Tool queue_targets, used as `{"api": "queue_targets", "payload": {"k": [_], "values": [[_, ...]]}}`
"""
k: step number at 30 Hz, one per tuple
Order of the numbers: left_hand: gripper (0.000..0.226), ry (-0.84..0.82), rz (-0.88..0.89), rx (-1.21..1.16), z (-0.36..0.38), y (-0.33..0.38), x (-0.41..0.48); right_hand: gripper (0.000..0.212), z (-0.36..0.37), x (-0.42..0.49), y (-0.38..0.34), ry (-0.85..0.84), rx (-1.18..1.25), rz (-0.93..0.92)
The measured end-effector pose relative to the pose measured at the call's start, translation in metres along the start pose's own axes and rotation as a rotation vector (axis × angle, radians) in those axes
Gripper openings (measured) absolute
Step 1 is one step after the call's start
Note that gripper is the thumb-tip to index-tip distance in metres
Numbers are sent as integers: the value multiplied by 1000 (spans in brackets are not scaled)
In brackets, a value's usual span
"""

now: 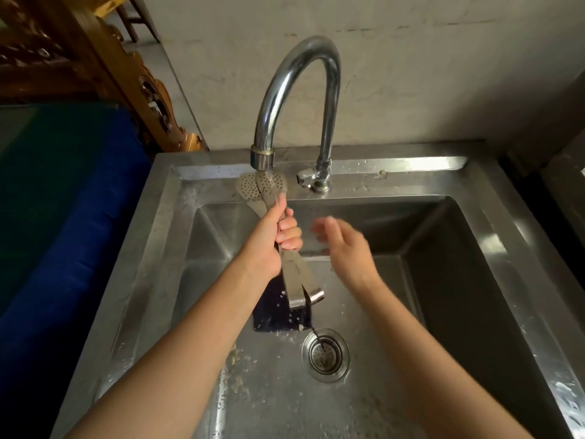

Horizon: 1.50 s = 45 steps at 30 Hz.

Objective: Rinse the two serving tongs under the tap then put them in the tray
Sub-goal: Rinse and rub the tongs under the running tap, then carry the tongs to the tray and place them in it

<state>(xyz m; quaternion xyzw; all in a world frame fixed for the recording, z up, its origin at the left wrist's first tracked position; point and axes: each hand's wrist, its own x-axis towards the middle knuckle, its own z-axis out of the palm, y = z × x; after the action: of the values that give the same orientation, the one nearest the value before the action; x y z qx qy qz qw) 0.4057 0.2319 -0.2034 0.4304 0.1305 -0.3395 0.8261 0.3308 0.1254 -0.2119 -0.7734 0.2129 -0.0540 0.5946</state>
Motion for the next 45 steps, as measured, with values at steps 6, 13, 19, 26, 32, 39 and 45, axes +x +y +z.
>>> {"api": "queue_targets", "payload": {"k": [6,13,19,26,32,39,45], "values": [[40,-27,1,-79,16,21,12,34,8,63,-19,24,-297,-260],[40,-32,42,49,16,24,20,36,17,70,-4,2,-484,-396],[40,3,70,255,3,6,18,39,18,63,13,-5,-521,-383],[49,90,50,272,-6,-8,15,43,14,58,15,-101,-566,-313],[35,277,101,384,-14,-26,5,54,28,0,22,-228,-245,-187],[32,337,-34,388,-33,-68,-19,59,44,-58,65,-324,-12,89],[11,294,-109,133,-57,-104,-33,51,49,-82,95,-273,-204,194]]}}
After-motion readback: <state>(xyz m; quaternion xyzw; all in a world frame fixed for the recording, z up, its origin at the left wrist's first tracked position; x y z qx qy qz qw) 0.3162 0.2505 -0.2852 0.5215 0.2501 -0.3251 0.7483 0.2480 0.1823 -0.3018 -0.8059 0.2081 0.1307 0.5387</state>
